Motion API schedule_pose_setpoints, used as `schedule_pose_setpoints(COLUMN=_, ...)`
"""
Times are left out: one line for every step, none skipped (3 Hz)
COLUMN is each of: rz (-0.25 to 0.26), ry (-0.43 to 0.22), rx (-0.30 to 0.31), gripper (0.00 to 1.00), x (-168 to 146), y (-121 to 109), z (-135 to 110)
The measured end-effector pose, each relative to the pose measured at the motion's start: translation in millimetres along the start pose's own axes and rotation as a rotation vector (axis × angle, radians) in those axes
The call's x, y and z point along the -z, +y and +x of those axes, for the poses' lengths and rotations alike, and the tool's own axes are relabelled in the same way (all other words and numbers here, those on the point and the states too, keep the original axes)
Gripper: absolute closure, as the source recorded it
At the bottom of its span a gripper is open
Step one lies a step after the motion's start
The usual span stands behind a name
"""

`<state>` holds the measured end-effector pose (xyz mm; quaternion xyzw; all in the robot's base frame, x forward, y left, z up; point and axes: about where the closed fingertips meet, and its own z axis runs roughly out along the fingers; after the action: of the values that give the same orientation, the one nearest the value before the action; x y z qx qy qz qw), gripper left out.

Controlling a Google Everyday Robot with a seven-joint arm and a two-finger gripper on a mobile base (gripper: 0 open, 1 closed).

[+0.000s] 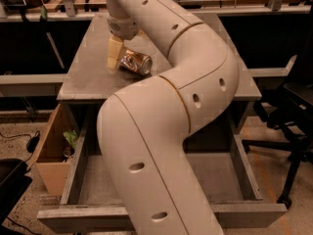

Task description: Place orange can upright

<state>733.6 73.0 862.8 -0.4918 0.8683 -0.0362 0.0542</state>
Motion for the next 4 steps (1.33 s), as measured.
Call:
schedule_pose_setpoints(rz=-0.007, ry=0.04, rx=-0.009, gripper=0.18, x=-9.4, y=0.7, z=7.1)
schedule_pose_setpoints(rz=-0.021, ry=0.061, rx=-0.025, gripper=0.4, x=-14.7, y=1.6, z=13.3)
schedule_pose_setpoints(rz=-0.004, ry=0.03, rx=-0.026, gripper=0.64, x=-18.7, y=-3.6, z=4.5)
schedule_pose_setpoints(rz=0.007, ry=0.009, rx=-0.026, gripper=0.87, x=-22.4, y=-7.0, z=-2.0)
